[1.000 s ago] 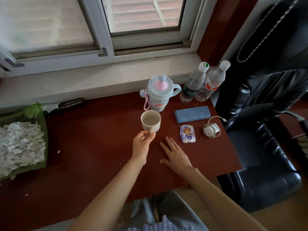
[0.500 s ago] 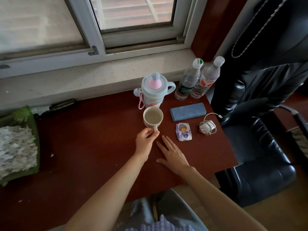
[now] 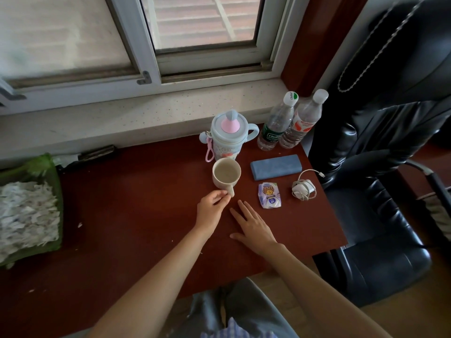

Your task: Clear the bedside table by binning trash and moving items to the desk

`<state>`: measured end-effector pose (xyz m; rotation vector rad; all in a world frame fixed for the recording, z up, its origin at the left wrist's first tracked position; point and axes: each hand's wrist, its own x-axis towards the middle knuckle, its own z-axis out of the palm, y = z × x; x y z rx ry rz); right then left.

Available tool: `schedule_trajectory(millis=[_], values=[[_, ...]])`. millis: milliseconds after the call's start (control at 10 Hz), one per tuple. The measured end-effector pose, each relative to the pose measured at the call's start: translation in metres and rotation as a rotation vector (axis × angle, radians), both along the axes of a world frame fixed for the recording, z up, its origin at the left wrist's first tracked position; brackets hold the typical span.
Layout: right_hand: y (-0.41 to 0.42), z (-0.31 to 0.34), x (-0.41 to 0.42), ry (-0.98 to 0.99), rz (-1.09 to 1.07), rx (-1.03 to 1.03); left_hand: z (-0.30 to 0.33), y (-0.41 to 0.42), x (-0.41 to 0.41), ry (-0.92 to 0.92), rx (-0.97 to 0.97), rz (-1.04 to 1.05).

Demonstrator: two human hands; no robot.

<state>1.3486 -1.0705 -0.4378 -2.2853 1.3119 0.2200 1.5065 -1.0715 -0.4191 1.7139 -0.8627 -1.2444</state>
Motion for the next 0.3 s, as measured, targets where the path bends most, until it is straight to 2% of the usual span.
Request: schedule_trajectory(millis=[100, 300], values=[[-0.002, 0.009, 0.003, 0.024, 0.003, 0.033, 0.001, 0.012, 0.012, -0.204, 0.030, -0.057], [0.004, 0.032, -0.002, 0.005, -0.069, 0.067, 0.004, 0.029, 0.049, -0.760, 0.016, -0.233]])
